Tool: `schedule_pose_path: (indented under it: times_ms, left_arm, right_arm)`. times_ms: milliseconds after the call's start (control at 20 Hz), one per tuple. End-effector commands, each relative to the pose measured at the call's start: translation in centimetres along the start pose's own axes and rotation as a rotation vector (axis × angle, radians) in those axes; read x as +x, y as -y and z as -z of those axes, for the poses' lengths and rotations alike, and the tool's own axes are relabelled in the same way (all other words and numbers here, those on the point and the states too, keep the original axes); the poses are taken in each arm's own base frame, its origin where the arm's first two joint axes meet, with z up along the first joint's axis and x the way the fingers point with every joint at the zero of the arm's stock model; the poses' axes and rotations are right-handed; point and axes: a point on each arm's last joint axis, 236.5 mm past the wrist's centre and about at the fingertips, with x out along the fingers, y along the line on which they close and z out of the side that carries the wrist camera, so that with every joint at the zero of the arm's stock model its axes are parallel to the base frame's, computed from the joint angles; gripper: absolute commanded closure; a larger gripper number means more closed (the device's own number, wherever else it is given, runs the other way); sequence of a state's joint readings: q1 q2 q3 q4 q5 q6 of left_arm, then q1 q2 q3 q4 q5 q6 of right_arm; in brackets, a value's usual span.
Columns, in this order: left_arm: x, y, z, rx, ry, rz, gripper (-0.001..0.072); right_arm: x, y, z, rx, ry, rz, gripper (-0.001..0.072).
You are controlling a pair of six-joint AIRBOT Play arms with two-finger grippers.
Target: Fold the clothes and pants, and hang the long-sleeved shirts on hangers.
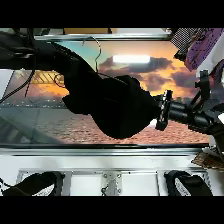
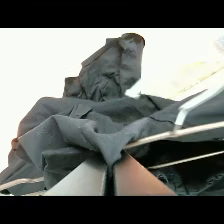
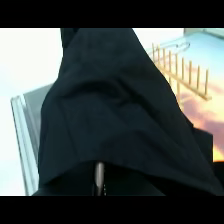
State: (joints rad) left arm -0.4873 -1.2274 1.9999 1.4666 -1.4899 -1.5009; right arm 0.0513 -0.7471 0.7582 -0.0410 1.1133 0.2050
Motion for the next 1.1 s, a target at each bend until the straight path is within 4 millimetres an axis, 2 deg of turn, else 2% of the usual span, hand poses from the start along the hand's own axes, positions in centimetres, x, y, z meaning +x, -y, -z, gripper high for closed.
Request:
schedule_pose_path:
  times_ms: [0,150,350,400,450,500,650,850,950,1000,1050]
  left_arm:
    - [-0.3,1.1,-0.2,0.026,0.005,0.004,0.0698]
    - [0.1,2.2,-0.1,0.044,-0.002,0.025,0.0698]
    - [0.1,2.3,-0.1,0.062,-0.003,0.025,0.0695]
    - [0.0,2.3,0.0,0.075,-0.004,0.025,0.0522]
    - [-0.1,2.3,-0.1,0.075,0.000,0.024,0.0179]
    - [-0.3,2.3,-0.4,0.075,0.015,0.022,0.0065]
    - [-2.3,1.2,-1.5,0.058,0.089,-0.003,0.0065]
    - [-5.9,-1.7,-2.3,-0.001,0.177,-0.076,0.0066]
    - [-7.4,-3.3,-2.3,-0.027,0.200,-0.118,0.0183]
    - [-7.9,-4.0,-2.2,-0.038,0.209,-0.136,0.0273]
    - [-8.3,-4.6,-2.2,-0.047,0.214,-0.150,0.0421]
  right_arm:
    - [0.7,-0.6,-2.0,-0.013,0.087,-0.006,0.0707]
    - [0.7,-0.7,-2.9,-0.001,0.124,-0.010,0.0707]
    - [0.7,-0.7,-2.9,0.000,0.124,-0.008,0.0707]
    - [0.7,-0.7,-2.9,0.000,0.125,-0.008,0.0707]
    - [0.7,-0.7,-2.9,0.000,0.124,-0.008,0.0707]
    - [0.7,-0.7,-2.9,0.000,0.125,-0.008,0.0707]
    - [0.7,-0.1,-3.0,0.014,0.128,0.018,0.0707]
    - [0.4,2.3,-3.5,0.059,0.150,0.119,0.0707]
    - [-0.5,4.3,-5.0,0.040,0.187,0.229,0.0707]
    - [-1.2,5.4,-6.2,0.019,0.215,0.296,0.0707]
    - [-2.2,6.5,-7.6,-0.017,0.235,0.369,0.0707]
